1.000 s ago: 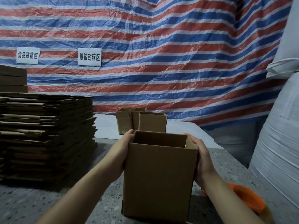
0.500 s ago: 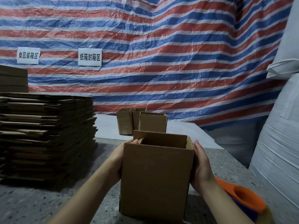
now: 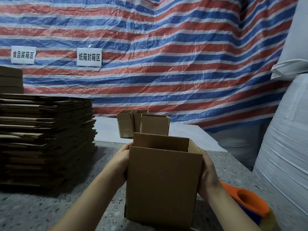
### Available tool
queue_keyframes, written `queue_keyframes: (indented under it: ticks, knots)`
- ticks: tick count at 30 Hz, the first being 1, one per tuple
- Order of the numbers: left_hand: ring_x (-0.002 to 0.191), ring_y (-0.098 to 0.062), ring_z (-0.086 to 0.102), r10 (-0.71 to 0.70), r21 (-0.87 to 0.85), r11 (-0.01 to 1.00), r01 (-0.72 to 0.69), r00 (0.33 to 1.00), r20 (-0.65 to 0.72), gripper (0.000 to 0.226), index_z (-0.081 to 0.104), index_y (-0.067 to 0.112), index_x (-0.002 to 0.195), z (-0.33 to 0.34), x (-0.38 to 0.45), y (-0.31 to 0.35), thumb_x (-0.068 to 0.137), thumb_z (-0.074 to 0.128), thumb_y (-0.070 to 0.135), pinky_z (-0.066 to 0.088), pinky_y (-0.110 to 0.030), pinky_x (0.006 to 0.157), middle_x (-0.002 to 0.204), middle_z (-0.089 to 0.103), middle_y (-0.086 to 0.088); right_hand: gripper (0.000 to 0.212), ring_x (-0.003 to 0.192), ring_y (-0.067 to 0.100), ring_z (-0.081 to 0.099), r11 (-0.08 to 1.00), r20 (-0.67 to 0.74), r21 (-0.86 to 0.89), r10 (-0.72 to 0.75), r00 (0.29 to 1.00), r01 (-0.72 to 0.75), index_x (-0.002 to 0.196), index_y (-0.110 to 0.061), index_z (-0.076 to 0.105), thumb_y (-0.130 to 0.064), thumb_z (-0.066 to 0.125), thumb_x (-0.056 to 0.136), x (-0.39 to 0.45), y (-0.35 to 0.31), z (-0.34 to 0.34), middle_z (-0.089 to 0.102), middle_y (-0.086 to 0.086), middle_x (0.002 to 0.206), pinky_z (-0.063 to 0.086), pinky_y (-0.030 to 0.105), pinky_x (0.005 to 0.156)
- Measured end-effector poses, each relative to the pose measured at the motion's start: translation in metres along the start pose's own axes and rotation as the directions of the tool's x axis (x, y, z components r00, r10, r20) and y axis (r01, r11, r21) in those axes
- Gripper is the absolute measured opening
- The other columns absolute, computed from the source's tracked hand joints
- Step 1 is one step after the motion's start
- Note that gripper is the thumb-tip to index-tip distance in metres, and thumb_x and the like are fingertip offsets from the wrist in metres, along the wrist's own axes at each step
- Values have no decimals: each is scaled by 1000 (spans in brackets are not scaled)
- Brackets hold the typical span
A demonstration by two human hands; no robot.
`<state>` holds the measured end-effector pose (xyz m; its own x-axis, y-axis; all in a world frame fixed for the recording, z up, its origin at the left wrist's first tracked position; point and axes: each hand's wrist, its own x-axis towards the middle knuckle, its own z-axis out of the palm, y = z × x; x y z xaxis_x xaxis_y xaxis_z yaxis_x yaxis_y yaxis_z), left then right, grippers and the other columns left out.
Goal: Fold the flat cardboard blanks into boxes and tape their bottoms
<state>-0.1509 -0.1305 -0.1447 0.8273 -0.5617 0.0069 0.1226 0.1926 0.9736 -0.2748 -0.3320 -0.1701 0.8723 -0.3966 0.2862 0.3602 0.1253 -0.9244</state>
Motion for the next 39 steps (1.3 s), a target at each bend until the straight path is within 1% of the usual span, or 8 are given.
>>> queue_keyframes:
  ticks: [5,9,12,19,22,28,34,39]
  knots:
    - [74,-26,72,-1,-37,999,1,1000,9,35,60,11,126,-3,2,-1,92,66,7,56,-30,52,96,74,-18,49,79,19,76,999,14,-26,22,1000,-21,94,-29,80,-43,34,106,2,3,-2,78,7,88,59,28,60]
    - [60,-26,71,10,-145,989,-23,996,-86,52,46,31,125,-2,1,-4,89,65,-1,55,-29,44,87,74,-19,38,95,29,75,996,-8,-63,62,998,-62,125,-22,66,-45,49,99,8,-1,-1,75,14,108,60,34,66]
    - [57,-25,69,36,-137,989,-53,991,-127,64,40,37,129,-1,-2,-5,88,65,-5,55,-30,44,82,74,-18,41,100,33,74,991,18,-69,116,993,-114,129,-27,59,-40,62,91,13,-4,3,74,13,113,61,35,67]
    - [64,-23,68,107,-40,993,-110,991,-82,13,68,11,101,-3,-13,-5,94,60,3,56,-30,53,84,70,-18,25,82,28,77,959,-30,-108,260,965,-262,125,-23,61,-17,56,101,18,-12,4,77,14,101,58,30,55]
    - [73,-25,69,104,66,993,-100,993,-62,14,72,5,99,-4,-16,-1,96,60,11,55,-35,64,88,72,-20,24,81,27,77,952,-28,-120,281,959,-282,124,-22,61,-15,58,101,18,-15,5,77,13,100,58,30,54]
    - [117,-35,61,89,256,955,-149,969,232,98,64,5,122,-25,-20,12,76,27,83,42,-47,107,120,66,-23,20,79,25,77,953,-54,-115,277,959,-281,120,-22,63,-17,58,101,18,-14,8,77,11,98,57,29,54]
    - [116,-22,65,130,275,928,-253,909,395,107,56,14,129,-36,-24,11,50,74,83,54,-32,93,121,70,-4,16,72,21,76,963,-92,-121,230,969,-240,114,-21,64,-17,57,101,16,-11,13,78,9,89,56,27,52]
    - [99,-21,72,120,285,943,-173,974,194,77,61,15,120,-20,-19,5,62,72,65,55,-39,93,102,75,-3,25,82,25,75,980,-22,-57,190,982,-191,118,-15,64,-25,45,106,10,-11,9,76,13,97,59,33,63]
